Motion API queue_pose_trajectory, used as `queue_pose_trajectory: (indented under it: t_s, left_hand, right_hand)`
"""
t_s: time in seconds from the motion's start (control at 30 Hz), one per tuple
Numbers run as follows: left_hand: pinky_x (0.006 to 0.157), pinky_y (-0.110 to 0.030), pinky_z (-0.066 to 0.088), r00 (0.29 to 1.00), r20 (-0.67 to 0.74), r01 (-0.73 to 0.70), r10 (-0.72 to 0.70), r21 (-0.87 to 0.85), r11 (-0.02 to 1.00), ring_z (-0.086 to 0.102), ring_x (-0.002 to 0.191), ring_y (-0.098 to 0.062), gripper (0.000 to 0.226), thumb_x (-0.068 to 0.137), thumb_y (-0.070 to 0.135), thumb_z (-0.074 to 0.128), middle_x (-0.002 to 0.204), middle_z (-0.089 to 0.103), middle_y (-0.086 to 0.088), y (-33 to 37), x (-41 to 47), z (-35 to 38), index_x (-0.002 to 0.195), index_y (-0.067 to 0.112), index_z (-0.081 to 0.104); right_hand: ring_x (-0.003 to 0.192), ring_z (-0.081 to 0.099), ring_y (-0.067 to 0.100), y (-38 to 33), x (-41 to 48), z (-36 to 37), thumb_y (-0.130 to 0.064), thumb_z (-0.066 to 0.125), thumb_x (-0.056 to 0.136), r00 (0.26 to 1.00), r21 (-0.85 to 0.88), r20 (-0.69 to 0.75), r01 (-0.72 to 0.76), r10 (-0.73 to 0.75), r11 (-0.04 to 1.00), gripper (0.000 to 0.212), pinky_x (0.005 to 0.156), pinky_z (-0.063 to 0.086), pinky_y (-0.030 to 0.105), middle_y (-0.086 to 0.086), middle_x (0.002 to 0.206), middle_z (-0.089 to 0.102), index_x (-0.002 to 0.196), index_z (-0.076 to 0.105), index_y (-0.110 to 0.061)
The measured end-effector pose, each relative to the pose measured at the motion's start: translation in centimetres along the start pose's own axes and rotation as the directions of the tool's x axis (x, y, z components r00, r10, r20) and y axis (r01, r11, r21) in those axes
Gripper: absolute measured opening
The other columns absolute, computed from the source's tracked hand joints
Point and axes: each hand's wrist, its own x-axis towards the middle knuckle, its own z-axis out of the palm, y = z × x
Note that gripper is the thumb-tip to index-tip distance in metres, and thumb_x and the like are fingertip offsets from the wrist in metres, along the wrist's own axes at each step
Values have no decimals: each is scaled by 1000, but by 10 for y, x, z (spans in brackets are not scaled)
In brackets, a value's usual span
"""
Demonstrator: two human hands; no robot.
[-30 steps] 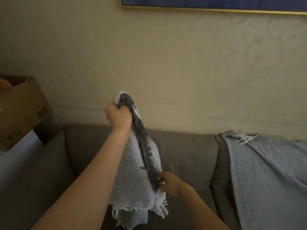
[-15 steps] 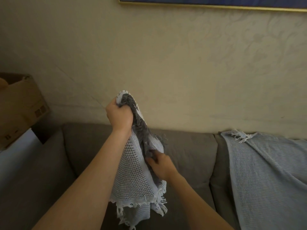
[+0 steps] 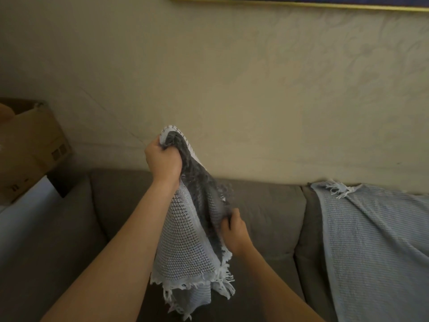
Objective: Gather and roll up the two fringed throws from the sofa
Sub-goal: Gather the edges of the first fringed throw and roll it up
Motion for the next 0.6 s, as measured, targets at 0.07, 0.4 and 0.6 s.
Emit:
queue_pose_trajectory:
  t_s: [0.07,0.4,0.6]
  left_hand:
    - [59,-31,29,1000,5,-1,1,4,1000,33,60,-9,43,85,-2,45,58,40,15,-2,2,-2,53,26,47]
    - [56,-30,30,996,90,7,-7,-3,1000,36,60,-10,52,84,-8,43,57,41,13,5,-5,-1,49,30,45]
    - [55,-29,27,982,188,-14,15,-6,1000,33,61,-11,51,86,-11,41,59,36,8,9,-11,-3,54,29,36]
  right_hand:
    - [72,61,27,5,-4,-4,-22,42,111,992,74,-124,-13,22,997,17,62,47,44,3,82,60,101,40,-9]
    - [84,69,9,31,-2,-27,-53,80,86,994,-37,84,69,-65,997,80,72,58,32,-13,102,66,143,29,-30]
    - [103,63,26,15,32,-41,-15,79,75,987,-97,139,99,-85,990,90,85,56,40,8,120,54,141,34,-56]
